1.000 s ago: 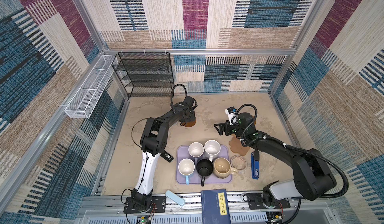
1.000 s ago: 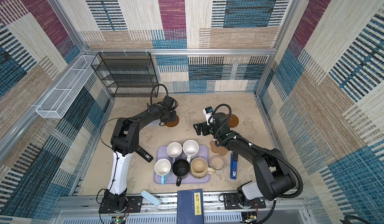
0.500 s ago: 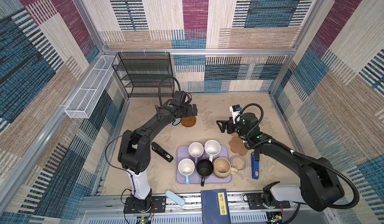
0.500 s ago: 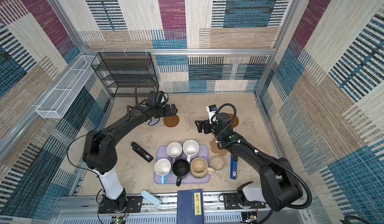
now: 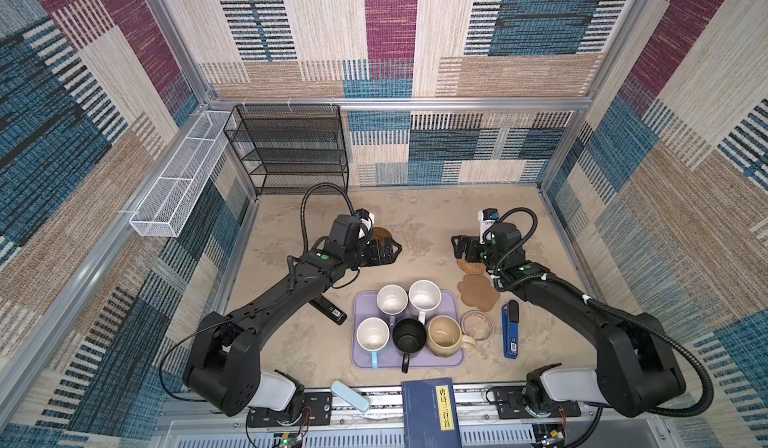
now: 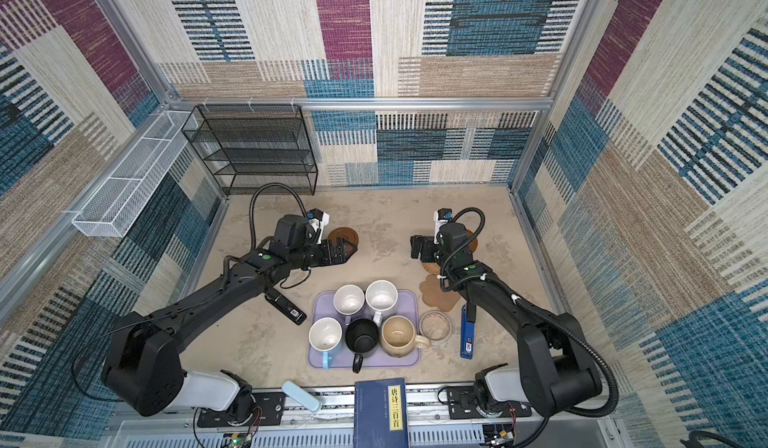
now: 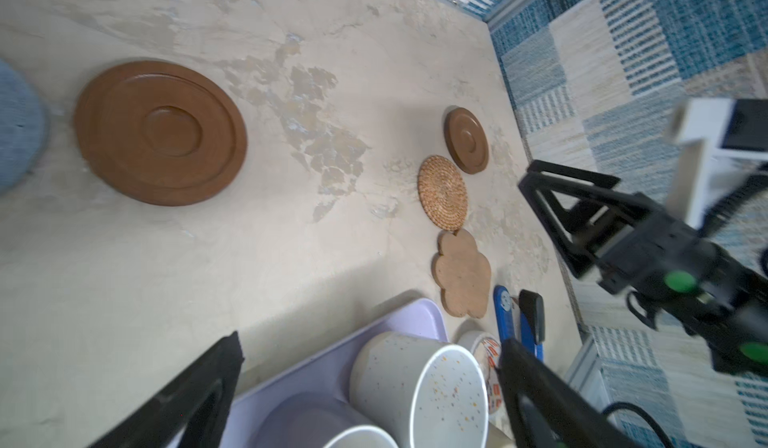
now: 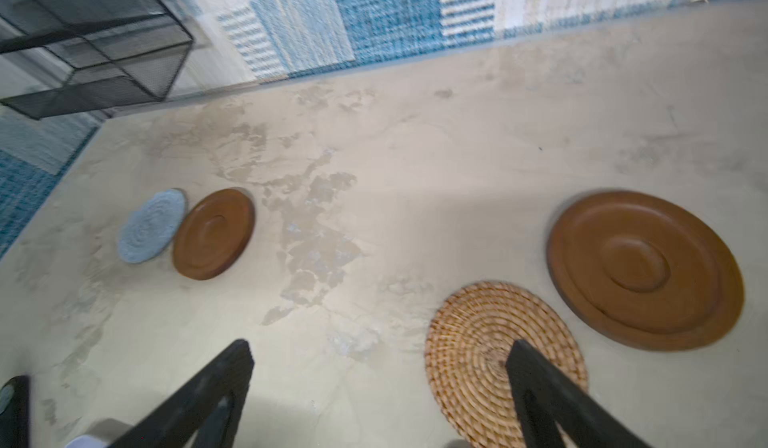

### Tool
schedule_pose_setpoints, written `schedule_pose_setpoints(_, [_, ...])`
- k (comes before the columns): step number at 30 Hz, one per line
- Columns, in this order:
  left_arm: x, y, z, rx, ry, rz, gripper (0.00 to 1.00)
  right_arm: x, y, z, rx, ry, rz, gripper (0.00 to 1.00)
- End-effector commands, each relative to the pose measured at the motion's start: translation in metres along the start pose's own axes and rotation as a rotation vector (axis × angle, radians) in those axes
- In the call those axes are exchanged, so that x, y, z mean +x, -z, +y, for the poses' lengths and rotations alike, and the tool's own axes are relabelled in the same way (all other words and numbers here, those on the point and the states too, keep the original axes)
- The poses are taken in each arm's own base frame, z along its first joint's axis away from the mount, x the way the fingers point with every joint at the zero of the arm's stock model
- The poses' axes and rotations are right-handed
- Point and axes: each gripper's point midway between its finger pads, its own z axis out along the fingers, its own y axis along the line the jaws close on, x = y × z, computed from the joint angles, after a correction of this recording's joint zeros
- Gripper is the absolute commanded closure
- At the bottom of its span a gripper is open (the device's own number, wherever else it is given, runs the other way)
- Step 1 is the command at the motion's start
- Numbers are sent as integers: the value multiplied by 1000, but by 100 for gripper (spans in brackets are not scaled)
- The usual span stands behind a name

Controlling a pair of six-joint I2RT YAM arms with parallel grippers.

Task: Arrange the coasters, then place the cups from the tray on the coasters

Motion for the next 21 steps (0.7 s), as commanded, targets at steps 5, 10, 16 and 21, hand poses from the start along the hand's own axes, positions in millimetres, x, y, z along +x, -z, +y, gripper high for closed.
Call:
schedule_pose_setpoints(5, [-5,-11,-35,162,-6,-27,1,24,-30,-21,56,-2,128,16])
schedule_pose_setpoints(10, [-6,-17,-32,134,-13,-35,3,39,-51,-29,105,13,211,23])
schedule_pose_setpoints(16, [-8,-16,-31,116,-38,-46,0,59,-64,-36,142,31,285,29])
schedule_pose_setpoints(21, [-8,-20,-31,126,-34,-41,0,70,-75,-22,112,62,319,36])
